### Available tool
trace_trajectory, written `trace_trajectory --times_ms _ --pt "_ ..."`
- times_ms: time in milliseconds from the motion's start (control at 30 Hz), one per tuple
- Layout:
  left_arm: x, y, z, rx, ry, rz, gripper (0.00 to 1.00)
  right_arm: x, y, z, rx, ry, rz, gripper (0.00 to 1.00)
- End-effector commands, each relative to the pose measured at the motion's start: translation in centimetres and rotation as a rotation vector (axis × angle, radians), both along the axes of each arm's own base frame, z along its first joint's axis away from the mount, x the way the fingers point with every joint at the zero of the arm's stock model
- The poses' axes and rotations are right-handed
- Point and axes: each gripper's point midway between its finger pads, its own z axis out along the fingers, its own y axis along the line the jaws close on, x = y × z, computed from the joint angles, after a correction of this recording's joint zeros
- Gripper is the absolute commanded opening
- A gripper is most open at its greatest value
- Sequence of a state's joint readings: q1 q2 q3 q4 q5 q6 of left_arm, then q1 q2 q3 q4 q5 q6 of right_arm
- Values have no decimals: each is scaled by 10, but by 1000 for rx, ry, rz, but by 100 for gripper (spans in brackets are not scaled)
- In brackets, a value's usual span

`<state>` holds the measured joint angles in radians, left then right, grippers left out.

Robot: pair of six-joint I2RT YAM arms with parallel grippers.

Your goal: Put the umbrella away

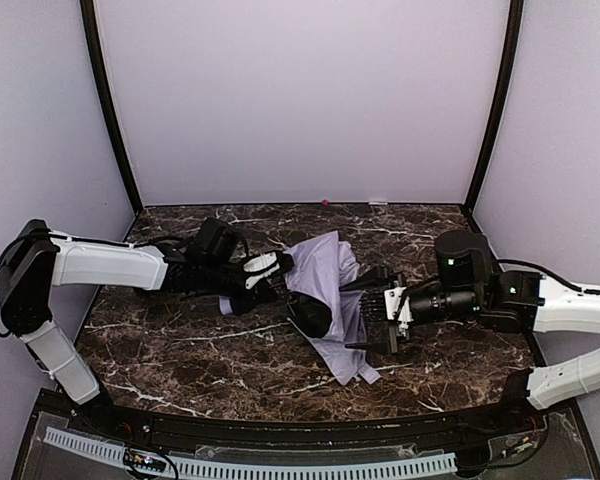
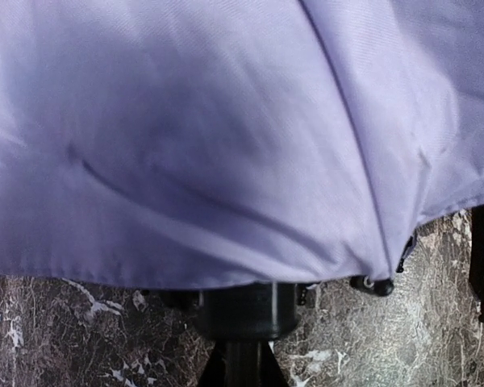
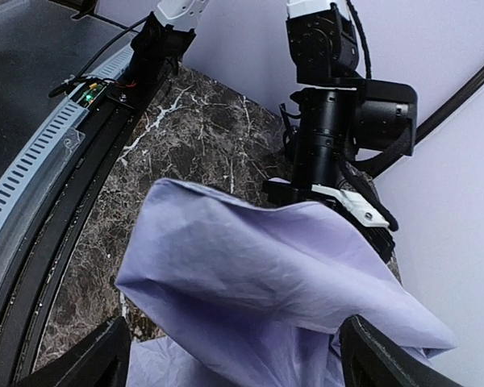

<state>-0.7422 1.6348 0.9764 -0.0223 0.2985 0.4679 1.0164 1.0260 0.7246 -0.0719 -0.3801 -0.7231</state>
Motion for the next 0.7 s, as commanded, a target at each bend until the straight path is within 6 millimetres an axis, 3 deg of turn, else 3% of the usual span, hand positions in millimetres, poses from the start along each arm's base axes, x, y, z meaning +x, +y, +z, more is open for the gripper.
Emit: trace_trajectory --times_ms 0,200,333,433,667 --pt "3 -10 23 -50 -19 -31 0 -1 23 20 68 -103 30 92" --pt "2 -5 15 -10 -5 -27 0 5 39 32 119 -112 8 91" --pt "2 -3 13 0 -4 -26 0 17 35 32 96 -128 -60 91" --pt "2 -4 12 3 -4 -33 0 20 28 28 73 -149 -87 99" --pt "2 -8 11 14 12 -44 0 4 41 20 44 -126 38 99"
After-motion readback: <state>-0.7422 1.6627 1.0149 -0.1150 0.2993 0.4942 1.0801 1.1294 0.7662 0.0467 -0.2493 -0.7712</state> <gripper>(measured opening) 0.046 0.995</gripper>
